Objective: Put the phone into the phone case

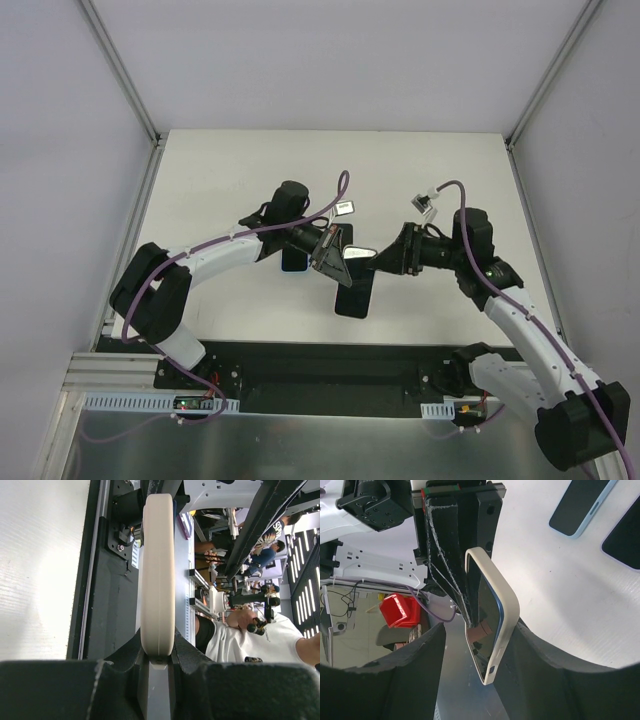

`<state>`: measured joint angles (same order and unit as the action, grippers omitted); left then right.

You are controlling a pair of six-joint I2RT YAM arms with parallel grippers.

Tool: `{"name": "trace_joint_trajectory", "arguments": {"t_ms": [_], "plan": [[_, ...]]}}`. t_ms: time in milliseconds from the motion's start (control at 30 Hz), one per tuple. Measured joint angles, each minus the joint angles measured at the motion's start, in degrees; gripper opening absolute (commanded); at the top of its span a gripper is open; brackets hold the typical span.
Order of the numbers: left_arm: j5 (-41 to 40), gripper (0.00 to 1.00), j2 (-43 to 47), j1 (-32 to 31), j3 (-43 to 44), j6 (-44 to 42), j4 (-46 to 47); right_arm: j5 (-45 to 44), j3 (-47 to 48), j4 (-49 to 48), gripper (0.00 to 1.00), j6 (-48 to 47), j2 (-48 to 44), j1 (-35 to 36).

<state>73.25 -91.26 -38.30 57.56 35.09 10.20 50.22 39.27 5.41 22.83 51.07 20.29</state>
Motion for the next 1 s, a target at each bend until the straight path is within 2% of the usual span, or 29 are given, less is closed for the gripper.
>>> {"name": "trace_joint_trajectory", "arguments": {"t_ms": [133, 200, 233, 267, 367, 533, 600, 633, 700, 800, 1000], "plan": [[0.00, 0.00, 0.00, 0.00, 0.07, -0.24, -0.22, 0.17, 1.42, 0.83, 0.48, -1.25, 1.90, -0.07], [0.02, 0.00, 0.00, 0.00, 0.17, -0.35, -0.22, 0.07, 1.70, 1.11, 0.38, -2.23, 2.38, -0.13], [0.04, 0.00, -0.02, 0.00, 0.24, -0.44, -0.20, -0.13, 1.77, 1.42, 0.33, -2.86, 2.62, -0.22], [0.09, 0.00, -0.02, 0.00, 0.28, -0.46, -0.20, -0.15, 1.77, 1.57, 0.18, -3.30, 2.80, -0.35], [0.33, 0.00, -0.09, 0.02, 0.39, -0.68, -0.20, -0.94, 1.81, 2.08, 0.01, -4.66, 3.21, -0.61], [-0.81, 0.00, -0.55, 0.00, 0.44, -1.07, -0.15, -2.12, 2.01, 2.45, 0.03, -7.89, 3.21, -0.66], [-1.90, 0.00, -0.57, -0.13, 0.44, -1.11, -0.15, -3.30, 2.36, 3.32, 0.16, -9.90, 3.15, -0.66], [-2.32, 0.00, -0.63, -0.26, 0.44, -1.20, -0.09, -3.72, 2.89, 4.31, 0.31, -10.86, 3.17, -0.63], [-2.78, 0.00, -0.66, -0.55, 0.50, -1.25, 0.22, -4.35, 3.87, 5.95, 0.40, -12.46, 3.30, -0.66], [-2.78, 0.00, -0.68, -0.79, 0.74, -1.11, -0.31, -4.31, 5.77, 6.25, 0.43, -13.75, 4.70, -0.76], [-1.92, 0.00, -0.66, -1.20, 0.74, -1.11, -0.42, -2.16, 7.76, 4.94, 0.43, -13.57, 8.74, -1.44]]}}
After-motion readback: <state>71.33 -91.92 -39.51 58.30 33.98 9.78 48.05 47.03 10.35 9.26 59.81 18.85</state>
